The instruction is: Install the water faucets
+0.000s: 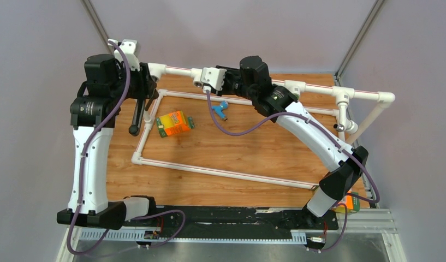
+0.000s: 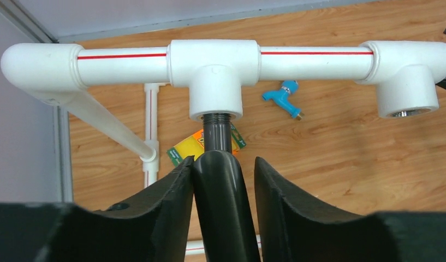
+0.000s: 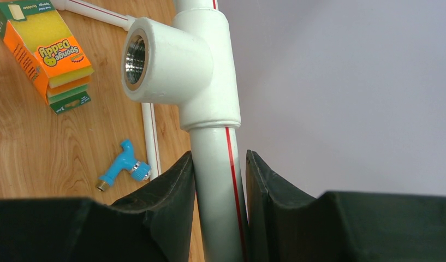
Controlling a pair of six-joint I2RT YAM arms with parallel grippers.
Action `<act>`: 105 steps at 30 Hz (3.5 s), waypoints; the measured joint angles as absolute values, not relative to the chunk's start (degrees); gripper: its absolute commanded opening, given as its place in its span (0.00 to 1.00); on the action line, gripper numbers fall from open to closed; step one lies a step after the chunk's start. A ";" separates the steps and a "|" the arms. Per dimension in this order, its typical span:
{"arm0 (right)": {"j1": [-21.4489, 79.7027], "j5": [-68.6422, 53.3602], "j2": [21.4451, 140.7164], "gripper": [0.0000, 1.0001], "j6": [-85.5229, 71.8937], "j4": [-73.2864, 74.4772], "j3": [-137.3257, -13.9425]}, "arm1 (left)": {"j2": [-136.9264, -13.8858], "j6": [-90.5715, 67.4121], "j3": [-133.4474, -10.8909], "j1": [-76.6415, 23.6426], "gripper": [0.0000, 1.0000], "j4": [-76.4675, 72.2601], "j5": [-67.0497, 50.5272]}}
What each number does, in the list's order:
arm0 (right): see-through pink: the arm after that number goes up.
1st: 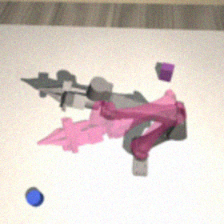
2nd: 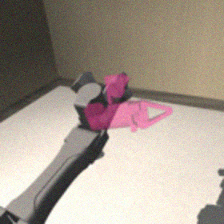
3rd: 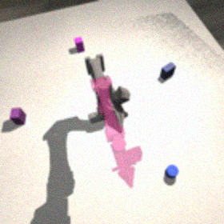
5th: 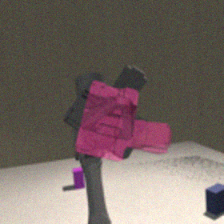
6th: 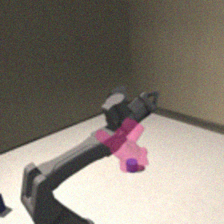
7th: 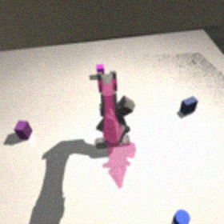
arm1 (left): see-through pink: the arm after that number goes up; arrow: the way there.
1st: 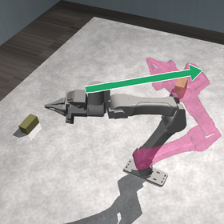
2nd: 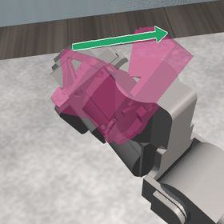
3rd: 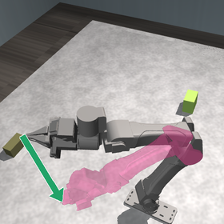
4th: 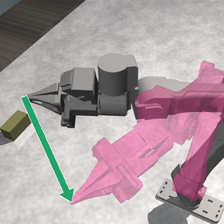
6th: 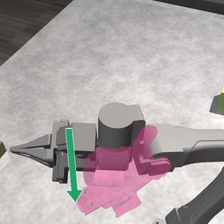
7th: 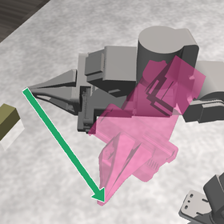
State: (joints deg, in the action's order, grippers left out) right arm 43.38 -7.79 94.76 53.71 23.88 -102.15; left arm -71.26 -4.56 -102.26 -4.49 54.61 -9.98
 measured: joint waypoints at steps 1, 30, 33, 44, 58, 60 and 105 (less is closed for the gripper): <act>43.38 -7.79 94.76 0.00 53.71 23.90 -102.15 | -71.31 -3.77 -102.26 -4.49 0.38 54.68 -10.15; 43.29 -7.86 94.87 0.00 53.08 23.68 -102.21 | -81.19 4.40 -110.63 -38.48 0.69 63.31 19.46; 43.27 -7.88 94.85 0.00 52.93 23.66 -102.21 | -80.40 1.83 -110.96 -38.65 0.72 63.40 20.12; 43.38 -7.84 94.83 0.00 53.32 23.68 -102.15 | -62.39 -11.70 -102.72 -18.37 0.81 49.71 20.60; 43.38 -7.84 94.83 0.00 53.32 23.70 -102.15 | -63.26 -22.72 -88.79 0.54 0.73 37.39 -11.53; 43.38 -7.84 94.83 0.00 53.32 23.68 -102.15 | -64.53 -22.90 -88.68 0.91 0.69 37.26 -13.26; 43.79 -8.21 95.22 0.00 53.34 21.98 -101.89 | -65.06 -21.96 -82.72 -8.47 0.69 34.74 -17.21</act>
